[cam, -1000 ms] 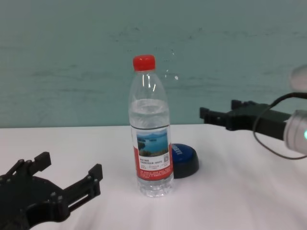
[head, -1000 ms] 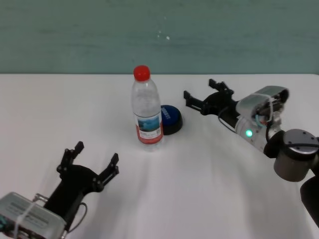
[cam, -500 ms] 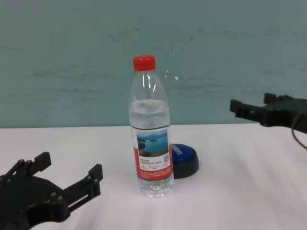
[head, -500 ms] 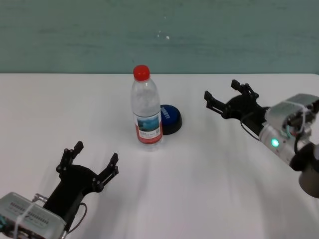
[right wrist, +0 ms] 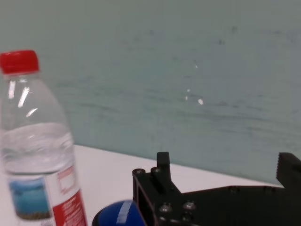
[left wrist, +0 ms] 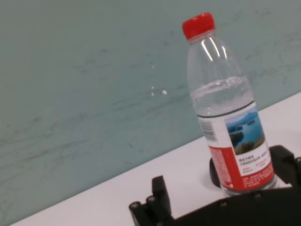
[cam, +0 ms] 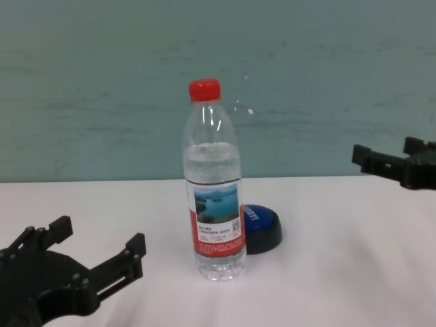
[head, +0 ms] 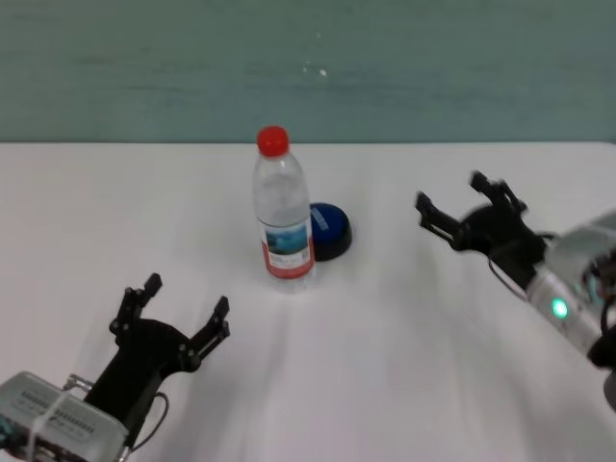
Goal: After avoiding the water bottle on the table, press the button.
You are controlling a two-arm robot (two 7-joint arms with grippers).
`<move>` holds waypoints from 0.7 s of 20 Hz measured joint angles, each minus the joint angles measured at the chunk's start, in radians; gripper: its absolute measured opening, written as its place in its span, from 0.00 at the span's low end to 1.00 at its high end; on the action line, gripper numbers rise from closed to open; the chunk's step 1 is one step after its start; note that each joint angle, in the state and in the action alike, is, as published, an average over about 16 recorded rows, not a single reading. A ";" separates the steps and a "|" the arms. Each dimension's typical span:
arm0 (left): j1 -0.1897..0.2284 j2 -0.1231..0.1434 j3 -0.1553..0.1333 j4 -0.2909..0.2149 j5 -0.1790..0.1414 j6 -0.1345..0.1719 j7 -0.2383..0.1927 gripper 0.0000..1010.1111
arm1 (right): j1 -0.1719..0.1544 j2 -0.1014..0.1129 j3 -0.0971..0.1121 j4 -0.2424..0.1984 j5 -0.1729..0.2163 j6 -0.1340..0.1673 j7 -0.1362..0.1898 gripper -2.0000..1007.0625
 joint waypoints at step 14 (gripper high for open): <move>0.000 0.000 0.000 0.000 0.000 0.000 0.000 0.99 | -0.116 -0.049 0.012 -0.075 -0.020 -0.019 -0.071 1.00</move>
